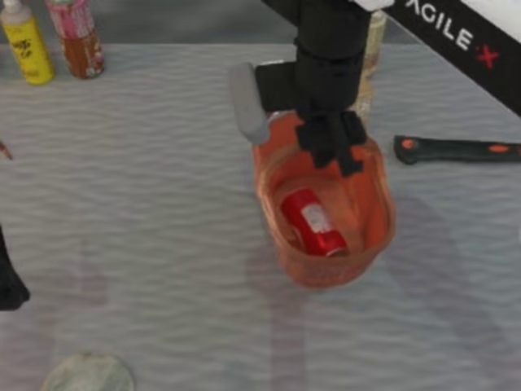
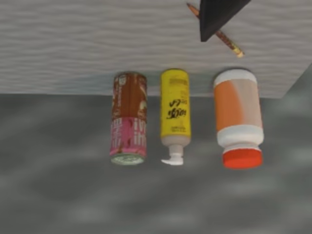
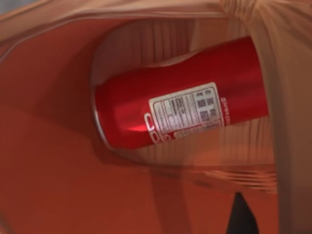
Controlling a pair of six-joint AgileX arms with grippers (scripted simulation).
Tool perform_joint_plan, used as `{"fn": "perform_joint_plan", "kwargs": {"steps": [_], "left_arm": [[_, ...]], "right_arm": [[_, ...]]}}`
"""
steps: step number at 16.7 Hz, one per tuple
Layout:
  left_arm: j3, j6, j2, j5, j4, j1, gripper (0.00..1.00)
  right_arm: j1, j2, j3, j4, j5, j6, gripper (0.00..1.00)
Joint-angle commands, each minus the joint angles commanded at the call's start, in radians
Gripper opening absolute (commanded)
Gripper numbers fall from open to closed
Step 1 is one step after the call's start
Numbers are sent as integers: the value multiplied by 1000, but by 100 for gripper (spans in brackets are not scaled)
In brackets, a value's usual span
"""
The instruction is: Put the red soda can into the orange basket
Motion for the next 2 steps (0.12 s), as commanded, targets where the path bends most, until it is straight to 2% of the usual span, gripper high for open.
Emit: {"fn": "perform_joint_plan", "kwargs": {"steps": [2], "left_arm": [[0, 0, 0, 0, 0, 0, 100]], "right_arm": [[-5, -3, 25, -25, 0, -5, 0]]}}
